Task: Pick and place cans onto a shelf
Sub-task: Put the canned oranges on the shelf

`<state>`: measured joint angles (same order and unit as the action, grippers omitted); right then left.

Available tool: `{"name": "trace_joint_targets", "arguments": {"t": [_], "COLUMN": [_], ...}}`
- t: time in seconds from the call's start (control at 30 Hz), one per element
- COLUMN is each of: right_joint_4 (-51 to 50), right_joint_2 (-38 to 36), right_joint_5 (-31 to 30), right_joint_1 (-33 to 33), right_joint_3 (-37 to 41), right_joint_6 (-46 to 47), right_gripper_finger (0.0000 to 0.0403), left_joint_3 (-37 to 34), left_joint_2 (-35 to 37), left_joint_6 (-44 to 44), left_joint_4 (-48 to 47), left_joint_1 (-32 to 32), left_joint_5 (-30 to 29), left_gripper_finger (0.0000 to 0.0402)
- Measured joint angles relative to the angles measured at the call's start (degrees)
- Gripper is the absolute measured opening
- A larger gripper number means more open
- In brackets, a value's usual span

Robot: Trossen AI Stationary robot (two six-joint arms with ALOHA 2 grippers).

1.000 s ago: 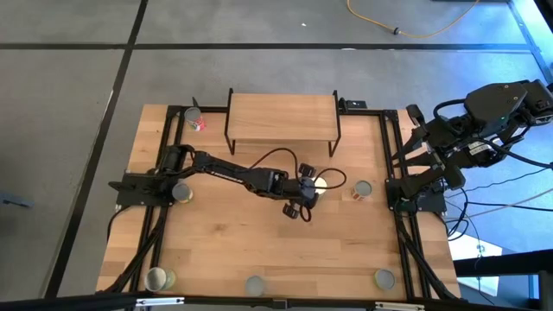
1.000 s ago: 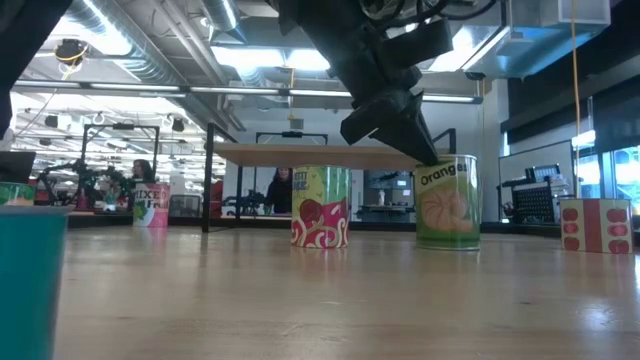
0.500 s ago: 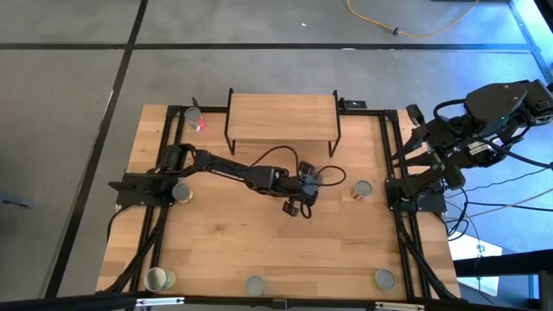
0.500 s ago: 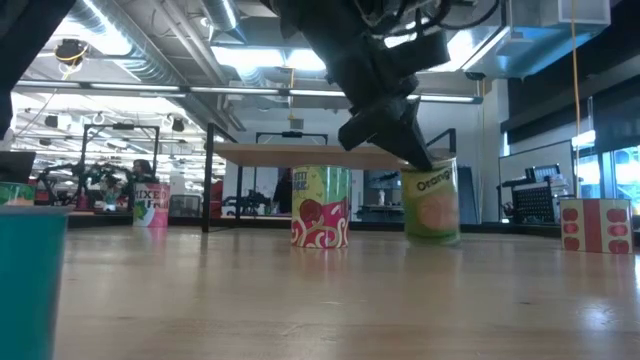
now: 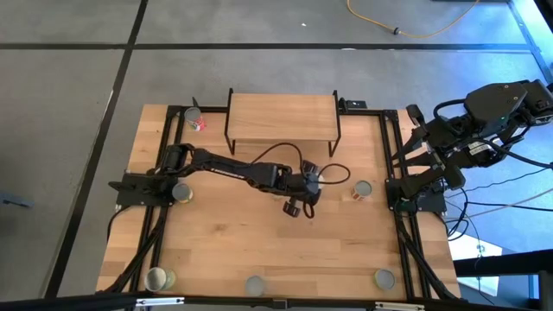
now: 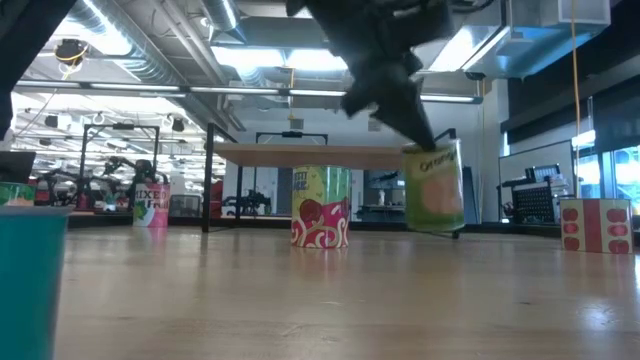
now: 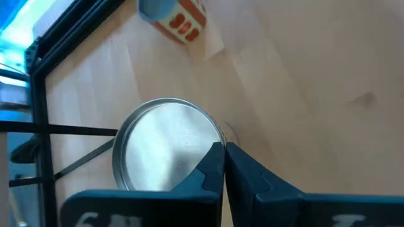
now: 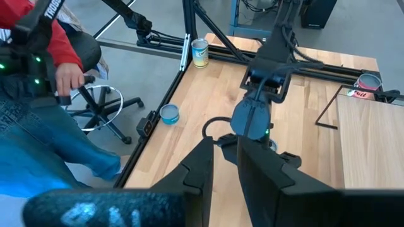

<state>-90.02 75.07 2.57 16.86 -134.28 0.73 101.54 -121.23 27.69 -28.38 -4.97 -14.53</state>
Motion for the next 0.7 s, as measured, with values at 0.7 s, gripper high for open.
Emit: {"name": "trace_joint_targets", "arguments": {"t": [0.7], "right_joint_4": [0.0], "right_joint_2": [0.0], "right_joint_5": [0.0], "right_joint_1": [0.0], "right_joint_3": [0.0], "right_joint_6": [-1.42], "right_gripper_finger": [0.0074], "left_joint_3": [26.69], "left_joint_2": [0.13], "left_joint_6": [-16.42], "left_joint_4": [-26.51], "left_joint_1": [-2.49], "left_joint_5": [-6.39], "left_gripper_finger": [0.0]}}
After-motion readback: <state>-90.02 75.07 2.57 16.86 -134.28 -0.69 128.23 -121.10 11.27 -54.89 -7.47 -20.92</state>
